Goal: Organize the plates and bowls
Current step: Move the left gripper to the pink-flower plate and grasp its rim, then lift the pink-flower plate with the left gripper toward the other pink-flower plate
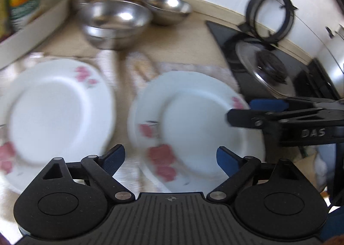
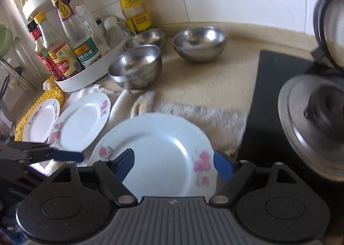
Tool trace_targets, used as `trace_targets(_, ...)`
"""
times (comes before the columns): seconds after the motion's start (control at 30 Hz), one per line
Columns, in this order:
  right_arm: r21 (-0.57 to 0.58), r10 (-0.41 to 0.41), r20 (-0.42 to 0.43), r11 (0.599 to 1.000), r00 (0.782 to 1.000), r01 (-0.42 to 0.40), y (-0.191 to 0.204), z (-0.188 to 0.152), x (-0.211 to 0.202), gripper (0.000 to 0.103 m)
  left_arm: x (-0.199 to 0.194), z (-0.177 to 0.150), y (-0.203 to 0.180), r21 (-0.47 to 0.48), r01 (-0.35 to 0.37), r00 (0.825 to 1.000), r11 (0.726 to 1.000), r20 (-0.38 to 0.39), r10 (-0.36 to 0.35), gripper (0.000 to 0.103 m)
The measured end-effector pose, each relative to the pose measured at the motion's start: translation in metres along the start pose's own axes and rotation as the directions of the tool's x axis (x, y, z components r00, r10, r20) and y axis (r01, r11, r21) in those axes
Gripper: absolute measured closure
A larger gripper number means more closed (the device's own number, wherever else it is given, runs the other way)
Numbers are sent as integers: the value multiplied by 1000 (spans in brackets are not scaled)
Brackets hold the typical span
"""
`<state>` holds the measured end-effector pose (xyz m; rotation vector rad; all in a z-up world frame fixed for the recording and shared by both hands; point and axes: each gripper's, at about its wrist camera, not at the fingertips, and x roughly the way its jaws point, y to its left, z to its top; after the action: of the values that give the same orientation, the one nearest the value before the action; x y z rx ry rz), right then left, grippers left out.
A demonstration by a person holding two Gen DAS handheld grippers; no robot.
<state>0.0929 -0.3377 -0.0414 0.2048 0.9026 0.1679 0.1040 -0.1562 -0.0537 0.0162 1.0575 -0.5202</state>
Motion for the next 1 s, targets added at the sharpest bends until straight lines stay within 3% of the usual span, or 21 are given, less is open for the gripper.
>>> trace_targets(0.13,-75,54,6,996,999,-54,26,19,11,20,-21,-5,16,-51,49,999,998,19,-48,9)
trace_targets(0.37,-167,184,-23,968,983,-185,82,51,57,20,-57,-11,53,-108,-49,993,993,99,60,3)
trace_targets(0.5,-217,192,-65,955,979,-202,108,59,85,20,-62,-15,88,-233,-103,987,967,100,129,3)
trace_targets(0.63,-214,222,-107,947,969,-240,122,65,103,21,-61,-18,109,-312,-110,983,944,104,149,6)
trace_targets(0.87,-210,295,-179,921,939,-329,134,68,124,21,-58,-21,126,-347,-87,986,934,103,130,7)
trace_targets(1.0,-203,299,-163,922,940,-328,130,73,117,22,-48,-18,131,-376,-59,992,925,81,96,8)
